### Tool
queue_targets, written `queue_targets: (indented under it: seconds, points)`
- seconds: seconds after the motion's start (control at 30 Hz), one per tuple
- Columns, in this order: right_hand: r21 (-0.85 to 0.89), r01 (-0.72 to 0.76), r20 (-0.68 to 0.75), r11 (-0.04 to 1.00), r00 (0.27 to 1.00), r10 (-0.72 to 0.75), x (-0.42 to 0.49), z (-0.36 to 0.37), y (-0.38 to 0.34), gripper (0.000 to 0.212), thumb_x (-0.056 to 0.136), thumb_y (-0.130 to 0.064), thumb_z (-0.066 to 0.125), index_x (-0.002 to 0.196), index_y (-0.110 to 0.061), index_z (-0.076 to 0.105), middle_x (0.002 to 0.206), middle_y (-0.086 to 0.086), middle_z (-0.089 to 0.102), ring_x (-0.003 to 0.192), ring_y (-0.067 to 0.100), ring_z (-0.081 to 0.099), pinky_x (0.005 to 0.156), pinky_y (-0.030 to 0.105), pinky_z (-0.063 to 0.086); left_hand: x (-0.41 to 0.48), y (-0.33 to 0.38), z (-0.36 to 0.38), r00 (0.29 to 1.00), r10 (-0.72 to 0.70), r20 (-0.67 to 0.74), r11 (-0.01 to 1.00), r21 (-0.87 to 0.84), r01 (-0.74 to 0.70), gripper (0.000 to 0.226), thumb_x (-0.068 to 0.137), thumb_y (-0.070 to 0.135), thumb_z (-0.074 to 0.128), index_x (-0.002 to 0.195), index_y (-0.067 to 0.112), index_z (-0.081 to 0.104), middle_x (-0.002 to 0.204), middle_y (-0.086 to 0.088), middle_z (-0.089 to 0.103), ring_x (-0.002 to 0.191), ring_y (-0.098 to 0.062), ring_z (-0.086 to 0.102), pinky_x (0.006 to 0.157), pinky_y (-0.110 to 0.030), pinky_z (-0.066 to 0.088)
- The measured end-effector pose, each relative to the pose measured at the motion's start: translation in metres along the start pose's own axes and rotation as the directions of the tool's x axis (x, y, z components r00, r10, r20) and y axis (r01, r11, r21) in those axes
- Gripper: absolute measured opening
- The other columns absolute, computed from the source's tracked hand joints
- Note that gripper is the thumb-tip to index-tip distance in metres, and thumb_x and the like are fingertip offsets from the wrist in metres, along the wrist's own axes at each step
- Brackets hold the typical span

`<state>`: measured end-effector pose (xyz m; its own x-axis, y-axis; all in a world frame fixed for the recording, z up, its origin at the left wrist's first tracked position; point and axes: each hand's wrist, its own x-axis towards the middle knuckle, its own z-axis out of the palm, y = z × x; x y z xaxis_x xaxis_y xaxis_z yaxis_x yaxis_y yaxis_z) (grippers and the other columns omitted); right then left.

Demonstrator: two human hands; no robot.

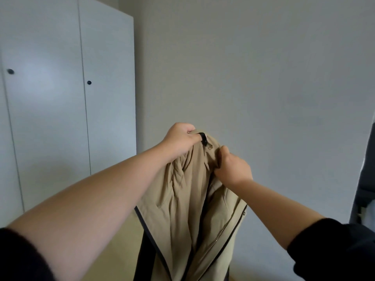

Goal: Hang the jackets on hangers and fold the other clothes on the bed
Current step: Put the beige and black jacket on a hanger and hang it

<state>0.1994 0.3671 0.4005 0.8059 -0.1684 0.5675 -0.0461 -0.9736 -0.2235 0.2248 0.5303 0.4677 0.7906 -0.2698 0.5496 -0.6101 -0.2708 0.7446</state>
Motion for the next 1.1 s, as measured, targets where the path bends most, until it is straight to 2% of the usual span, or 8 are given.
queue_targets:
  seconds: [0.23,0.4,0.57,0.8,0.87,0.93,1.03,1.1]
  points:
    - [0.213,-0.118,-0.009,0.970,0.992,0.123,0.002,0.007,0.004,0.036,0.082,-0.023,0.062,0.096,-0.014,0.031,0.081,0.001,0.050,0.074,0.028,0.051,0.057,0.033,0.036,-0.001,0.007,0.009,0.997,0.039,0.070,0.998,-0.053,-0.035,0.044,0.082,0.013,0.070,0.053,0.018,0.036,0.043,0.011,0.026,0.037,-0.006,0.019,0.039,-0.021,0.015]
    - [0.105,-0.132,-0.014,0.986,0.991,0.134,0.008,-0.002,0.020,0.015,0.079,-0.011,0.054,0.079,-0.013,0.039,0.078,0.004,0.049,0.075,0.030,0.050,0.057,0.030,0.034,0.001,0.005,0.007,0.983,0.087,0.162,0.992,0.074,-0.100,0.046,0.079,0.017,0.075,0.052,0.019,0.037,0.046,0.011,0.029,0.040,-0.003,0.025,0.042,-0.020,0.019]
    - [-0.049,-0.113,-0.003,0.992,0.994,0.113,0.010,-0.023,0.035,0.013,0.075,-0.003,0.048,0.076,-0.013,0.040,0.087,0.006,0.049,0.083,0.032,0.053,0.062,0.032,0.037,0.005,-0.004,-0.010,0.903,-0.016,0.428,0.588,0.735,-0.338,0.042,0.078,0.029,0.076,0.068,0.016,0.037,0.065,0.004,0.038,0.066,-0.016,0.042,0.055,-0.029,0.026]
    - [-0.282,-0.017,-0.139,0.959,0.990,-0.024,0.037,-0.068,0.022,0.020,0.084,0.002,0.046,0.095,-0.012,0.036,0.104,0.014,0.051,0.086,0.037,0.058,0.061,0.036,0.037,0.028,0.011,-0.013,0.962,0.229,0.147,0.276,0.938,-0.210,0.024,0.077,-0.004,0.049,0.092,0.014,0.057,0.099,-0.010,0.063,0.095,-0.033,0.060,0.066,-0.030,0.037]
    - [-0.319,-0.047,-0.277,0.947,0.960,-0.045,0.045,-0.085,0.021,0.030,0.085,0.004,0.044,0.111,-0.009,0.039,0.104,0.014,0.054,0.084,0.038,0.060,0.058,0.036,0.036,0.040,0.018,-0.017,0.954,0.299,-0.030,0.375,0.923,-0.088,0.026,0.076,0.000,0.051,0.097,0.013,0.059,0.099,-0.010,0.064,0.088,-0.032,0.058,0.064,-0.029,0.036]
    - [-0.416,-0.108,-0.306,0.903,0.952,-0.027,0.046,-0.095,0.023,0.042,0.087,0.004,0.043,0.126,-0.009,0.039,0.105,0.012,0.059,0.087,0.037,0.063,0.059,0.035,0.038,0.043,0.020,-0.020,0.980,0.131,-0.149,0.506,0.860,0.064,0.020,0.078,0.006,0.052,0.095,0.014,0.060,0.097,-0.008,0.063,0.084,-0.029,0.056,0.065,-0.028,0.039]
    - [-0.521,-0.171,-0.046,0.836,0.984,0.173,0.035,-0.092,0.028,0.035,0.090,-0.002,0.046,0.122,-0.011,0.056,0.119,0.009,0.062,0.109,0.032,0.060,0.074,0.034,0.044,0.033,0.010,-0.001,0.961,-0.273,0.055,0.426,0.902,0.070,0.018,0.085,0.011,0.046,0.088,0.003,0.062,0.091,-0.013,0.065,0.080,-0.029,0.062,0.068,-0.030,0.046]
    - [-0.513,-0.186,-0.014,0.838,0.978,0.208,0.027,-0.089,0.035,0.032,0.090,-0.004,0.046,0.119,-0.011,0.060,0.120,0.010,0.062,0.111,0.032,0.060,0.077,0.034,0.045,0.031,0.006,0.008,0.948,-0.318,0.024,0.555,0.815,0.166,0.021,0.084,0.008,0.042,0.070,0.002,0.056,0.075,-0.011,0.064,0.067,-0.026,0.060,0.066,-0.027,0.047]
